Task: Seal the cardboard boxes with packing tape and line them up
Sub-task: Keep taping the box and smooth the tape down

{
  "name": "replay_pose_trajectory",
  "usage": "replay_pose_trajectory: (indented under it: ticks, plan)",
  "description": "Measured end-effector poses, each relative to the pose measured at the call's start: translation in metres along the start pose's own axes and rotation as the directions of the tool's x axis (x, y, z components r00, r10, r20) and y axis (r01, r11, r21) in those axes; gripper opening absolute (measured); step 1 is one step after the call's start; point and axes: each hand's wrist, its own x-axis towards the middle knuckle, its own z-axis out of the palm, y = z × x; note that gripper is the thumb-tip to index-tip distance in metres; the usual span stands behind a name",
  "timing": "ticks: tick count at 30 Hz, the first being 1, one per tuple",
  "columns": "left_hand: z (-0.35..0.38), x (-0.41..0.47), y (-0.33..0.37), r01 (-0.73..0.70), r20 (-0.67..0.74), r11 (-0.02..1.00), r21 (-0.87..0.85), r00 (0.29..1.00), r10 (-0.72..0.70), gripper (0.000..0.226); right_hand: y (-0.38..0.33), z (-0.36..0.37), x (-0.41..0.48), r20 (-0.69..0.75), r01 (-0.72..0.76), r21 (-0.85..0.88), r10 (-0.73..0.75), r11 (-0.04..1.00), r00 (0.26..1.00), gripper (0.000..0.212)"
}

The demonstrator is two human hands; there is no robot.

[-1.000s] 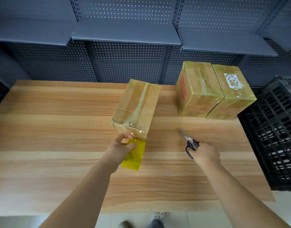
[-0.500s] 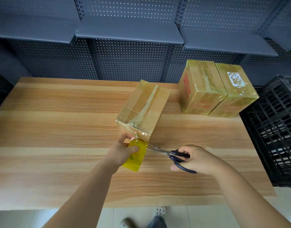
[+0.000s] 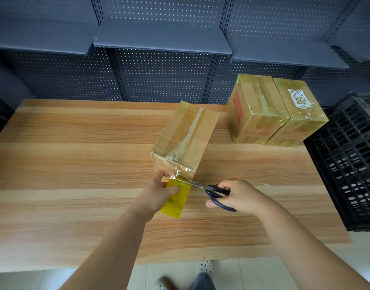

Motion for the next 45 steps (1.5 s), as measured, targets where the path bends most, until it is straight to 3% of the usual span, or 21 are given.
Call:
replay_pose_trajectory:
  ticks: [6,9,12,16,19,22,28,34,40,42,45]
  plan:
    - [-0.003,0.002,0.000,0.001,0.018,1.000,0.020,1.000,-0.002,0.029,0.022,-0.042,-0.043,0.146,-0.125,-0.127,0.143,0.984,0.979,0.056]
    - [-0.003,0.002,0.000,-0.004,0.020,1.000,-0.002,1.000,0.004,0.029,0.013,-0.059,-0.058,-0.050,-0.142,0.140,0.151,0.980,0.987,0.051]
    - [0.001,0.001,0.000,-0.005,0.019,1.000,-0.019,1.000,0.005,0.028,-0.035,-0.045,-0.012,-0.337,-0.005,0.377,0.142,0.926,0.931,0.049]
    - [0.003,0.000,0.001,-0.006,-0.002,0.999,-0.036,1.000,0.006,0.028,-0.083,-0.020,0.051,-0.349,0.087,0.568,0.143,0.818,0.926,0.034]
    - [0.000,0.002,0.001,-0.015,-0.003,0.999,-0.031,1.000,0.015,0.029,-0.082,-0.016,0.069,-0.370,0.105,0.592,0.153,0.799,0.916,0.041]
    - [-0.002,0.006,0.002,-0.001,-0.008,1.000,-0.010,1.000,0.001,0.028,-0.078,-0.018,0.081,-0.387,0.111,0.552,0.136,0.826,0.912,0.052]
    - [0.006,0.004,-0.010,0.036,-0.063,0.994,-0.105,0.997,-0.042,0.035,-0.079,-0.032,0.101,-0.392,0.098,0.445,0.095,0.890,0.915,0.054]
    - [0.007,0.003,-0.009,-0.001,0.006,0.994,-0.111,1.000,0.001,0.034,-0.051,-0.051,0.067,-0.432,0.138,0.322,0.015,0.937,0.902,0.054]
    - [0.010,-0.002,-0.010,-0.035,0.023,0.994,-0.104,0.999,0.038,0.034,0.035,-0.056,-0.007,-0.073,-0.140,-0.003,0.140,0.990,0.987,0.045]
    - [0.013,-0.003,-0.011,-0.042,0.023,0.994,-0.102,0.999,0.045,0.032,0.042,-0.041,-0.009,0.022,-0.139,-0.063,0.140,0.988,0.990,0.051]
    - [0.013,-0.004,-0.011,-0.041,0.029,0.993,-0.109,0.999,0.045,0.030,0.036,-0.023,0.000,0.034,-0.100,-0.033,0.101,0.994,0.994,0.055]
